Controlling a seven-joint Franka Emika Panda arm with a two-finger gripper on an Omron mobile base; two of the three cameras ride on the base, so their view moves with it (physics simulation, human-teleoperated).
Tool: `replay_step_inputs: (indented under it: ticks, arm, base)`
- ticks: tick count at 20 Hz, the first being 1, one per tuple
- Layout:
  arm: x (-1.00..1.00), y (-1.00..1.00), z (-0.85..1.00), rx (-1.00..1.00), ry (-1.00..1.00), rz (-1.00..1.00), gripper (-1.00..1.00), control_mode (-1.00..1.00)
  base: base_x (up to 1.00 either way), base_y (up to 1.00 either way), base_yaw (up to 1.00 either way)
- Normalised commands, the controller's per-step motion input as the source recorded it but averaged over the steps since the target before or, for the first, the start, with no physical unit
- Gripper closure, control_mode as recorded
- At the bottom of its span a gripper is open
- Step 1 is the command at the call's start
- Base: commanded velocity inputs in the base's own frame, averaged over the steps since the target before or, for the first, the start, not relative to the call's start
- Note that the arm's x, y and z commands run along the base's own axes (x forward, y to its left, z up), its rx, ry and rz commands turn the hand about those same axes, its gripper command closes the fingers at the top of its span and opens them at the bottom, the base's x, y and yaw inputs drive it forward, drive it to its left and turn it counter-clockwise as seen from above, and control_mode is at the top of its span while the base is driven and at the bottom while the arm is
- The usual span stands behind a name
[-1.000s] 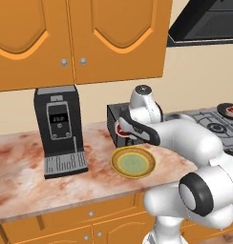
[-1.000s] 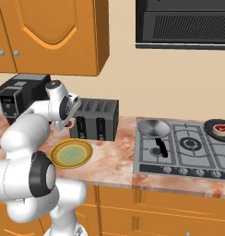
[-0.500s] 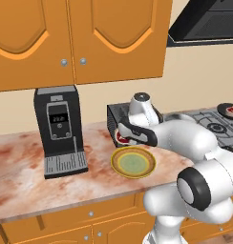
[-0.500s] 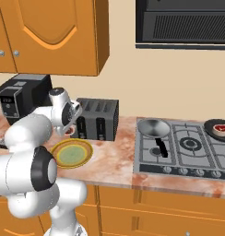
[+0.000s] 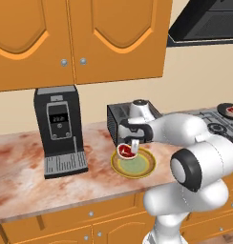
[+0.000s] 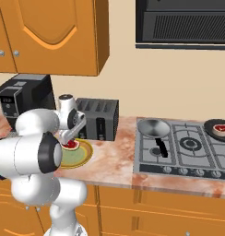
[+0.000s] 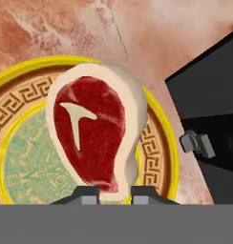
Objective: Place one of the steaks on the plate and the other in the bowl. Then place the bowl in the fridge.
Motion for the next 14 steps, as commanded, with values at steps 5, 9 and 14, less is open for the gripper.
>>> replay_step_inputs:
  ticks: [5, 9, 14]
  arm:
    - [0.0, 0.0, -0.45, 0.0, 0.28, 0.0, 1.0, -1.0]
    - [-0.19, 0.0, -0.27, 0.0, 0.14, 0.0, 1.0, -1.0]
    - [-0.4, -0.06, 0.0, 0.0, -0.01, -0.04, 1.0, -1.0]
  base:
    - [0.0, 0.0, 0.0]
    - [0.0, 0.0, 0.0]
    - [0.0, 0.0, 0.0]
